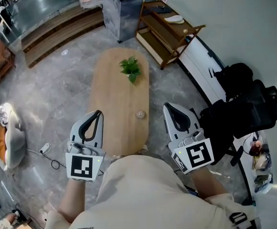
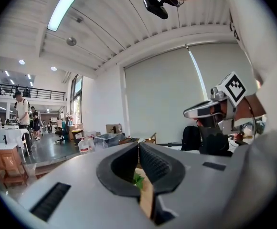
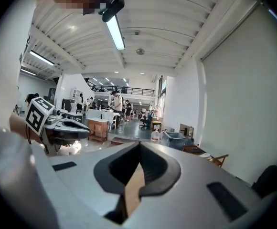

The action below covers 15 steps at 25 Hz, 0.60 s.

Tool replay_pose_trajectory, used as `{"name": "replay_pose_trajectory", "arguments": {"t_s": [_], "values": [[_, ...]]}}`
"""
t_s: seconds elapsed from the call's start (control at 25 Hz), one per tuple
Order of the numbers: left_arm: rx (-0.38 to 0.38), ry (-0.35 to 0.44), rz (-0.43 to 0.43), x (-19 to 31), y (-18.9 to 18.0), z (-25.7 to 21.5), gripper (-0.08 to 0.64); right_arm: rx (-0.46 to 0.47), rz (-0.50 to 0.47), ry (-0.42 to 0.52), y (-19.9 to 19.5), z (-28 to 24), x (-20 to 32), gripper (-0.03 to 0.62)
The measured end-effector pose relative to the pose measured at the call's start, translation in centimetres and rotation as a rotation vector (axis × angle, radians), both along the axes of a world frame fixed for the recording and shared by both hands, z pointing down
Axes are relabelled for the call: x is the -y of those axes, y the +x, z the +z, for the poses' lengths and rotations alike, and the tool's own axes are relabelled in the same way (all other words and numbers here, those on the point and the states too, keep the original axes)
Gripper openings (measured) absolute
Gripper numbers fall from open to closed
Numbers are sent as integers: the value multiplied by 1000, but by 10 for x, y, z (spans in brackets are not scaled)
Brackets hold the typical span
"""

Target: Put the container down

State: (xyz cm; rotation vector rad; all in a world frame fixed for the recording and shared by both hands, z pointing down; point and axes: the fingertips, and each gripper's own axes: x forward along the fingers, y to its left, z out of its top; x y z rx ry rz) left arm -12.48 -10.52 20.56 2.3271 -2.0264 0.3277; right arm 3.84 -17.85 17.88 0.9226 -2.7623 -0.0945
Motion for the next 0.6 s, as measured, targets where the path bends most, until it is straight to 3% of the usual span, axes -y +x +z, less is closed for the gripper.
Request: {"name": "replay_pose_trajectory", "arguments": {"t_s": [0.6], "values": [[-13, 6, -2, -16, -11, -2, 8, 8, -15, -17, -20, 1, -17, -4]]}}
